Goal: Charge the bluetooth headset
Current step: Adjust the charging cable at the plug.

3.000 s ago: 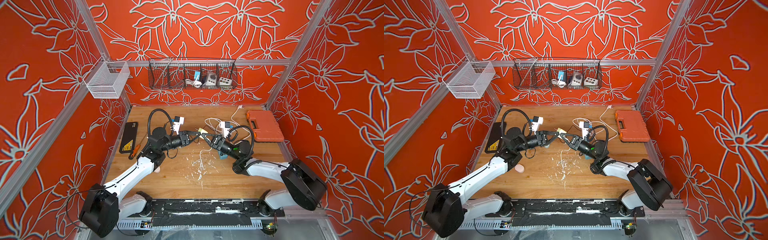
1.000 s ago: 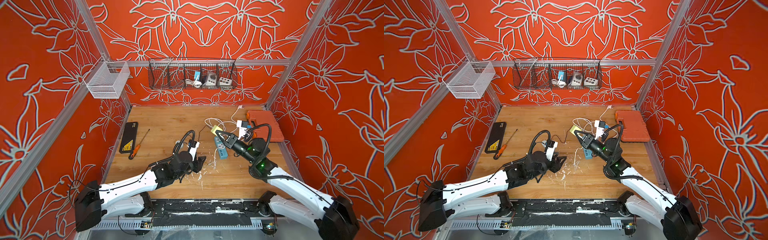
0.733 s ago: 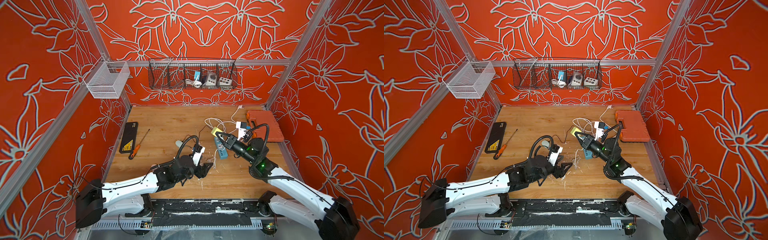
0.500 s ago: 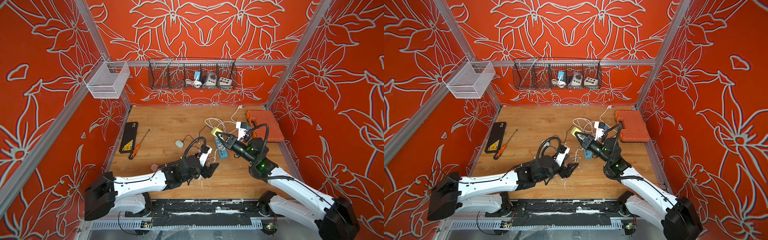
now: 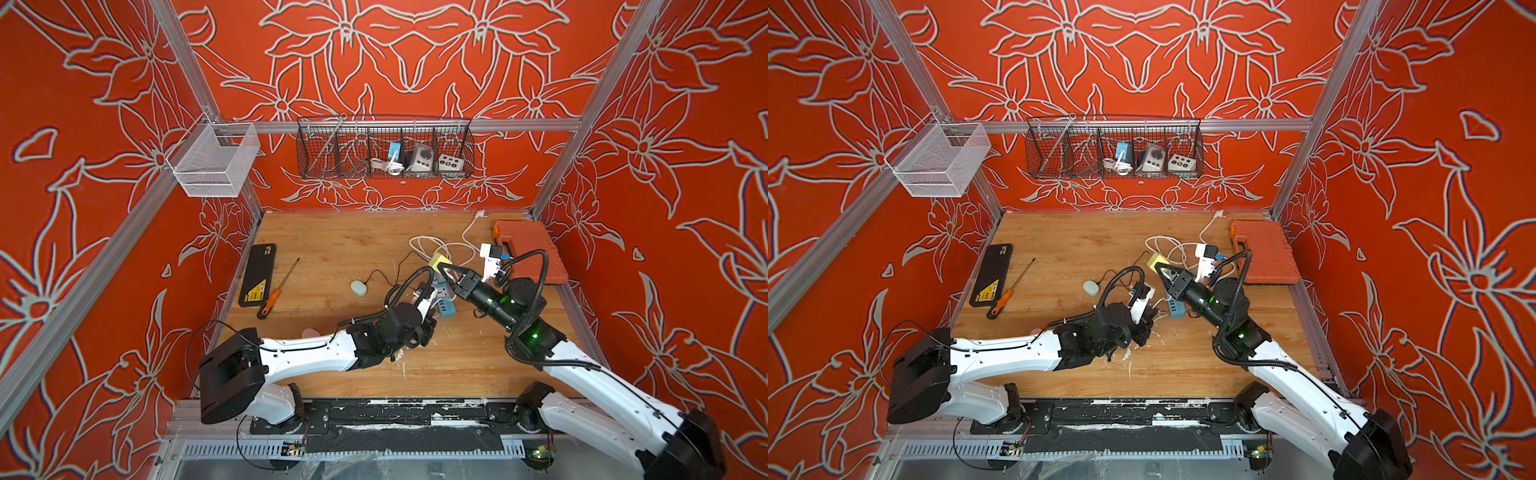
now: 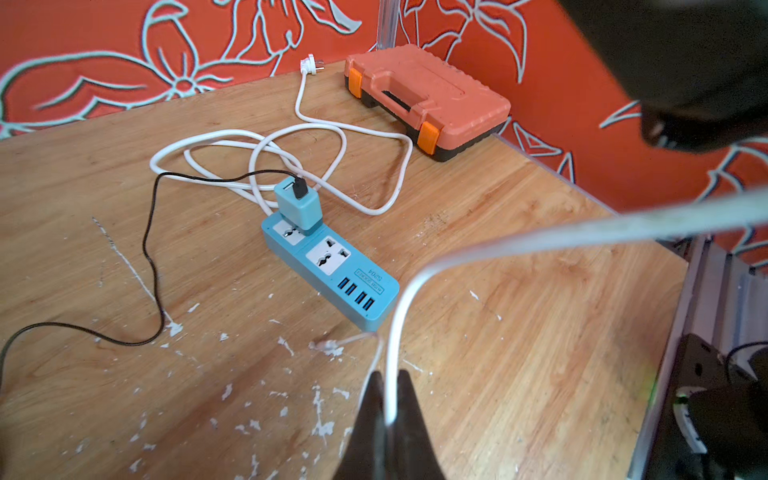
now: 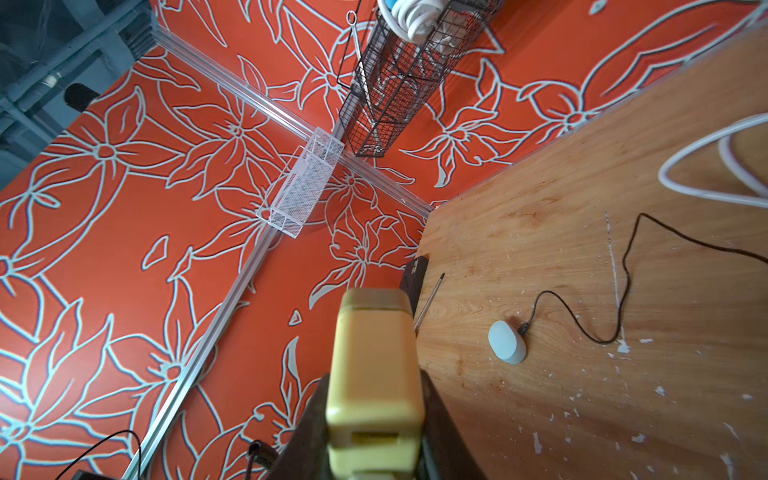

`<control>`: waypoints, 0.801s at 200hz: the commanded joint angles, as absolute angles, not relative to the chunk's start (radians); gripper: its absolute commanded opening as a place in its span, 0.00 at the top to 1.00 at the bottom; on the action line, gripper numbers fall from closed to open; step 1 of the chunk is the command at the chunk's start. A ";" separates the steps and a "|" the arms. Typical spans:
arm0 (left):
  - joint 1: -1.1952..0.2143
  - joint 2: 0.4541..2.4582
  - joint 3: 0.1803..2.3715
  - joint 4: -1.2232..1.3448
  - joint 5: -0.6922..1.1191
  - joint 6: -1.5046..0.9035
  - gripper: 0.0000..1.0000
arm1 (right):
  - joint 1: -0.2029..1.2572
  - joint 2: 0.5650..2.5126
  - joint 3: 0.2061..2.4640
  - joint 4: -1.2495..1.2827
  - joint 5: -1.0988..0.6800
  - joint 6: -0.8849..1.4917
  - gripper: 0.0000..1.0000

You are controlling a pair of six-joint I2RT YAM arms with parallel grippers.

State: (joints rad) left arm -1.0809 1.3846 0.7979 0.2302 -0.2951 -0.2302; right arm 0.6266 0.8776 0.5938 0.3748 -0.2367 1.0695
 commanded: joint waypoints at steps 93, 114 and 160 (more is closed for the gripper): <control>-1.069 1.100 0.917 -0.303 -0.137 -0.074 1.00 | 0.588 1.182 1.210 -0.736 -0.072 0.528 0.85; -1.044 1.118 0.979 -0.371 -0.066 -0.049 1.00 | 0.586 1.281 1.310 -0.847 -0.092 0.460 0.85; -0.990 1.195 1.070 -0.438 0.052 -0.040 1.00 | 0.574 1.442 1.463 -1.025 -0.130 0.320 0.83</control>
